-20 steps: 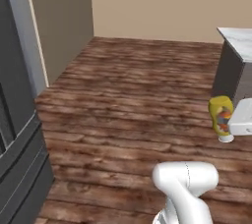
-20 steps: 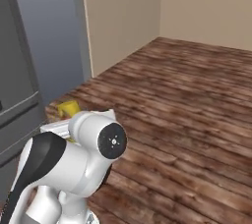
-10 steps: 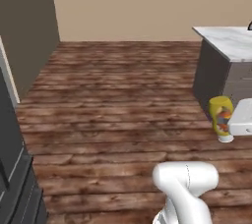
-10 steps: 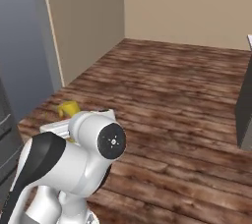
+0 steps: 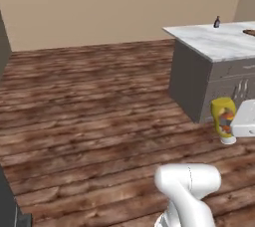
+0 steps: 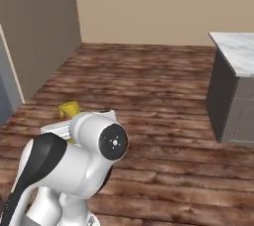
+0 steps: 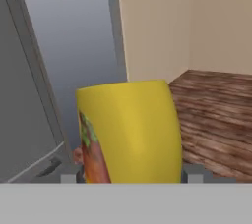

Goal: Move the mustard and condiment bottle from the cabinet to the dining counter.

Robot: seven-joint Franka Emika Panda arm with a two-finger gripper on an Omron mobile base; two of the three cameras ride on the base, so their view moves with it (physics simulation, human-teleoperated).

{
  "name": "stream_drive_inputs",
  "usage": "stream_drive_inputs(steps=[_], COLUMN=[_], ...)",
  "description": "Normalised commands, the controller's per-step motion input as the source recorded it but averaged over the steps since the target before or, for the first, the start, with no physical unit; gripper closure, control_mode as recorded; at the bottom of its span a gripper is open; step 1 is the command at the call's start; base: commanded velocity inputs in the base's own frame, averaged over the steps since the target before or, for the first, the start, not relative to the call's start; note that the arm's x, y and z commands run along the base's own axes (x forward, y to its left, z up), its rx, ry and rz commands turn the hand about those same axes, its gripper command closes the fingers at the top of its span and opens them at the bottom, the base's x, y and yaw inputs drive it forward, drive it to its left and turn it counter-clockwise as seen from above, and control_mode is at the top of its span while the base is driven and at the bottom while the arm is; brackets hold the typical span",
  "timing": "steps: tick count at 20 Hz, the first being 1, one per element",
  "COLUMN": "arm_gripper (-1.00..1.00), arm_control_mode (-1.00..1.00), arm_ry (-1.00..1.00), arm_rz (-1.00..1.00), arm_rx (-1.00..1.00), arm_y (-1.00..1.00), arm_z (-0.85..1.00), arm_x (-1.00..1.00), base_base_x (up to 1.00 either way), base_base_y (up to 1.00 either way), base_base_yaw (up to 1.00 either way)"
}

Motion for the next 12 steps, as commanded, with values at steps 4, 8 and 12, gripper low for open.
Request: stream_drive_inputs(steps=[4,8,12], arm_gripper=[1.0,1.0,1.0], arm_control_mode=[1.0,1.0,1.0], arm_ry=[0.0,0.0,0.0], arm_rz=[0.0,0.0,0.0], arm_rx=[0.0,0.0,0.0], arm_y=[0.0,0.0,0.0], arm_z=[0.0,0.0,0.0], arm_x=[0.0,0.0,0.0], base_base_x=[0.77,0.85,1.0], base_base_y=[0.59,0.49,0.19], base_base_yaw=[-0.43,-0.39,-0.27])
